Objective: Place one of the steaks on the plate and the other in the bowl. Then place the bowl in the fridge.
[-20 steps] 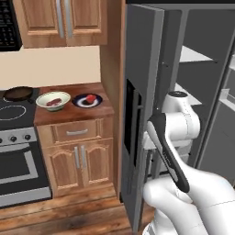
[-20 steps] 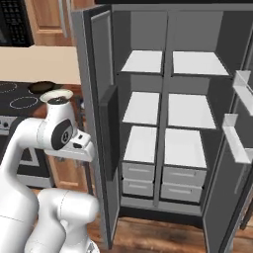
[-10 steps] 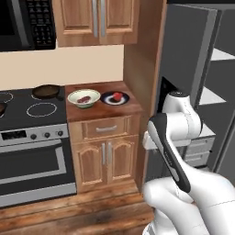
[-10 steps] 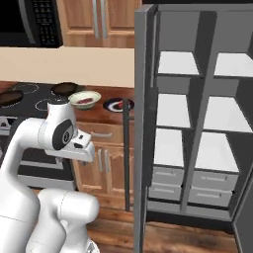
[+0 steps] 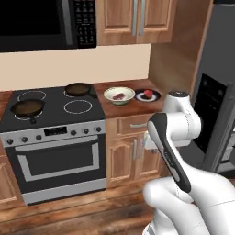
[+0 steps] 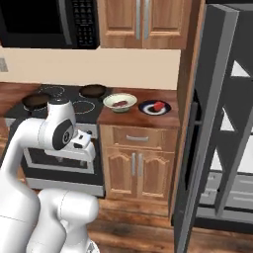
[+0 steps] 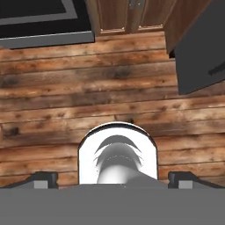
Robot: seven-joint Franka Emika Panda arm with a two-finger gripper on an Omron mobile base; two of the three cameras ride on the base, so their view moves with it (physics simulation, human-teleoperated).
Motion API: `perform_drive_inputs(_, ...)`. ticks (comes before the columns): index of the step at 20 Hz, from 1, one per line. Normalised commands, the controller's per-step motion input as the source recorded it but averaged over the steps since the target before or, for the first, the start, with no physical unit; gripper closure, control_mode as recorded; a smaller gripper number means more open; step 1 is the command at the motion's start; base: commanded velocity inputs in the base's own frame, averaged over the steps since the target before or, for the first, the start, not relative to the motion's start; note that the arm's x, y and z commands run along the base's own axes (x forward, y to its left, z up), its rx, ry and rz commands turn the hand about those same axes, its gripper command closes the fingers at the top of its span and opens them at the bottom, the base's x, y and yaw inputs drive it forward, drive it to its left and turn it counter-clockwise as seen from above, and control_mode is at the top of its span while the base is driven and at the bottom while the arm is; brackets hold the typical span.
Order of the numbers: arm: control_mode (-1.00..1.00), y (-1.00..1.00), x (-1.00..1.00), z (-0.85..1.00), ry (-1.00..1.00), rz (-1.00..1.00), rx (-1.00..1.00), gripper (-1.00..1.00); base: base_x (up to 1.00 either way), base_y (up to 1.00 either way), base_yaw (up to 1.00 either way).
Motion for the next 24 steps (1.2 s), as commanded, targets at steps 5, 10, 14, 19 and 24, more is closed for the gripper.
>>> perform_drive_inputs(5,1.00,0.00,0.00,0.00,0.00,0.00,0.00,-1.00,0.26,0.97,-0.24)
perform_drive_inputs(10,1.00,0.00,0.00,0.00,0.00,0.00,0.00,-1.00,0.81,0.37,-0.15)
perform_drive_inputs(14,1.00,0.00,0.00,0.00,0.00,0.00,0.00,-1.00,0.86,0.01,-0.27)
perform_drive_inputs(19,1.00,0.00,0.00,0.00,0.00,0.00,0.00,-1.00,0.76,0.15,-0.36)
perform_drive_inputs(24,1.00,0.00,0.00,0.00,0.00,0.00,0.00,-1.00,0.17,0.15,-0.37)
